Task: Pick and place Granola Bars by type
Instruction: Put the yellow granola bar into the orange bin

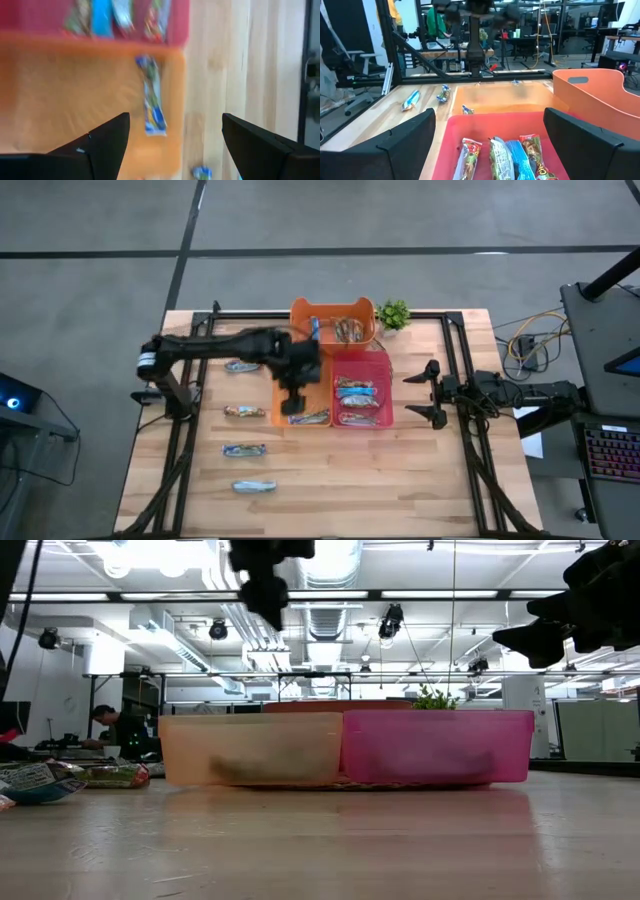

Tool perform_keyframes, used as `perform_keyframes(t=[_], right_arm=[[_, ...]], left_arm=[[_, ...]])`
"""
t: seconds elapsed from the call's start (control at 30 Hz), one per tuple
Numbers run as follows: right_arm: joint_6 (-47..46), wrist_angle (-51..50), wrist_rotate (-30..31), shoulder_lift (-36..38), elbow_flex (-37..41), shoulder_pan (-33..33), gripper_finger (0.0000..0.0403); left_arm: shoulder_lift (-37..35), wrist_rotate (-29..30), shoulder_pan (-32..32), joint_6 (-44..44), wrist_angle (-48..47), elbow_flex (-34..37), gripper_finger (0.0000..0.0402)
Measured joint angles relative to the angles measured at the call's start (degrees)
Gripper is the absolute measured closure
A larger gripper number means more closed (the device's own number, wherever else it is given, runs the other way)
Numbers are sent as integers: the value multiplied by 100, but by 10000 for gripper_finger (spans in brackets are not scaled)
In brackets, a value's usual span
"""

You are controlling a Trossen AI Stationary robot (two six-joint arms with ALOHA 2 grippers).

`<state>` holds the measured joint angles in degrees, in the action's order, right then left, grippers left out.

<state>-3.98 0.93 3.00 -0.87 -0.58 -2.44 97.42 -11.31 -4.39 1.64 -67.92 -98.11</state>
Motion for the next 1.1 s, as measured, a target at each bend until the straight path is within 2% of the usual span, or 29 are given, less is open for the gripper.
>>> perform_keyframes(t=[0.17,0.3,0.57,1.1], right_arm=[[-4,-8,-3,0,0,-2,44],[0,-6,-1,-2,0,-1,44],[7,-6,-3,0,0,-2,44],[-4,-6,-1,-2,0,0,44]], left_arm=[[-432,247,549,375,17,899,106],[-615,285,1033,783,-3,1305,106],[-694,892,2088,1418,-112,1449,106],[-688,777,3231,3124,116,1929,106]])
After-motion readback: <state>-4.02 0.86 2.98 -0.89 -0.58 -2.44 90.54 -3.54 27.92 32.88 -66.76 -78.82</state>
